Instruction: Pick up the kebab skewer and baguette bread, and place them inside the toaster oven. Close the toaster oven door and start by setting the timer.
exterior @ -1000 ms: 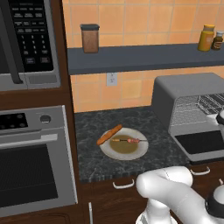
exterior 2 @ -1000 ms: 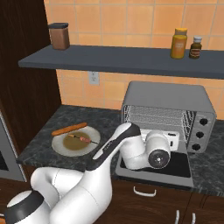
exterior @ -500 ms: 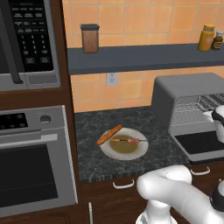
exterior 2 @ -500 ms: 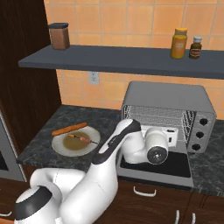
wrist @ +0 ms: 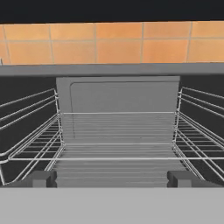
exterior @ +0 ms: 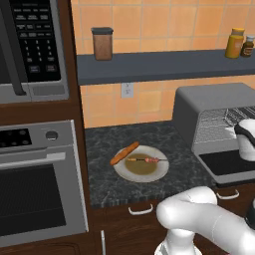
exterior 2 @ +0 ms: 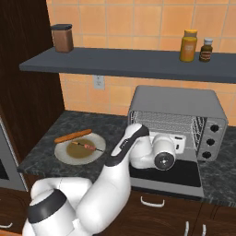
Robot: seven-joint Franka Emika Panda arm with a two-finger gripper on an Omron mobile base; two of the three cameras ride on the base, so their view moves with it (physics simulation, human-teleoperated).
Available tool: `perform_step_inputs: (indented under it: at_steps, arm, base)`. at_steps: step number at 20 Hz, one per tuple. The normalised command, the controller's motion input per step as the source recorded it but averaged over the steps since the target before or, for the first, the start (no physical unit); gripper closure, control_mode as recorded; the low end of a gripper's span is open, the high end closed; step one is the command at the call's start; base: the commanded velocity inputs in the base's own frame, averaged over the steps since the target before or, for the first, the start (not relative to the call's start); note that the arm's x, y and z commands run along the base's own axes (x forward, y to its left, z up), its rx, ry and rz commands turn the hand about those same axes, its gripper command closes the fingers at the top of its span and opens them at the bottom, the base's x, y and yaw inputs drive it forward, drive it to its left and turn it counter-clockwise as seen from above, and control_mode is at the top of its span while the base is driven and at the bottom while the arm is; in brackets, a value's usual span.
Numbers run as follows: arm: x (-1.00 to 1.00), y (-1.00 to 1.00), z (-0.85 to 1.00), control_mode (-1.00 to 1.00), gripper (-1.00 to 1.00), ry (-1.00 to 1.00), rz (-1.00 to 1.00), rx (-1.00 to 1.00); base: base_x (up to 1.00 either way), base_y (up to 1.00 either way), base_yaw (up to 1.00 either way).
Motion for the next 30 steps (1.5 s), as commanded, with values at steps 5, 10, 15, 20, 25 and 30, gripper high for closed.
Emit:
perform_step_inputs:
  at_steps: [5,10,15,20,25,30]
  arm:
    - [0.58,0.0,0.01,-1.0,-1.0,0.01,0.0,0.0]
    - [0.55,-0.03,0.03,-1.0,-1.0,0.04,-0.01,0.0]
    - [0.47,0.0,0.0,-1.0,-1.0,0.1,0.0,0.0]
    - [0.28,-0.02,0.0,-1.0,-1.0,0.07,0.0,0.0]
    - [0.03,0.0,-0.15,-1.0,-1.0,0.12,0.0,0.0]
    - [0.0,0.0,-0.15,-1.0,-1.0,0.14,0.0,0.0]
  base:
    - [0.0,0.0,0.0]
    - [0.0,0.0,0.0]
    - [0.0,0.0,0.0]
    - [0.0,0.0,0.0]
    - [0.0,0.0,0.0]
    - [0.0,0.0,0.0]
